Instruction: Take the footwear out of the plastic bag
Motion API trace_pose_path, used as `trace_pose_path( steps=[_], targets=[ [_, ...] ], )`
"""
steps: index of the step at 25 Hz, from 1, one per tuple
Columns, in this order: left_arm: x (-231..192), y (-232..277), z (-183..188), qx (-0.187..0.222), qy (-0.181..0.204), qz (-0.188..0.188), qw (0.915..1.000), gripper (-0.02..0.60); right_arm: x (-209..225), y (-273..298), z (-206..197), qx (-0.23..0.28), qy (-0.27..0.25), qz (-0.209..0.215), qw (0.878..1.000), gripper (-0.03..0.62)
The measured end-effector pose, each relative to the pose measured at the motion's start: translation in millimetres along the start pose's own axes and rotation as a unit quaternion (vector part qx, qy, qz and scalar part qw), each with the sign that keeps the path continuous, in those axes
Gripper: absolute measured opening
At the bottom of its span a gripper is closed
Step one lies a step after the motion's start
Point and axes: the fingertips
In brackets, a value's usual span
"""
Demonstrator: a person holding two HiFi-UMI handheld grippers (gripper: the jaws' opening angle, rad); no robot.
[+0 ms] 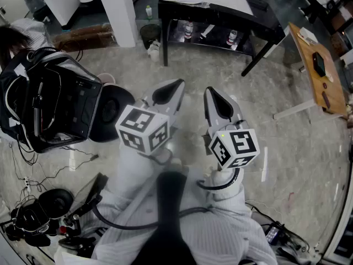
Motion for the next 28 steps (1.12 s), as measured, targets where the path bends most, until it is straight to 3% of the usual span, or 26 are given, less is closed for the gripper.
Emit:
trace_pose_path(
  steps=[13,20,24,28],
  targets=[
    [4,50,1,-0.007,-0.007,0.010,0.9999,0.002,46,16,7,-0.004,0.018,0.005,1.000,0.014],
    [0,53,-29,-0.018,-0.018,0.023,0.9994,0.002,64,7,-19,-0.014,0.039,0.003,0.999,0.014],
    [-24,88,-46,-0.034,-0.039,0.030,0.9982,0.002,97,37,-36,-0.039,0.047,0.002,0.998,0.014],
    [-68,152,-46,-0.036,-0.044,0.032,0.9979,0.002,146,104,-46,-0.049,0.056,0.005,0.997,0.014]
  ],
)
Point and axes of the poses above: the fingertips, and each gripper's own axes: y forward along the fingers, x to its right, z out of its top, and after that the axes turned 5 degrees about x, right-handed
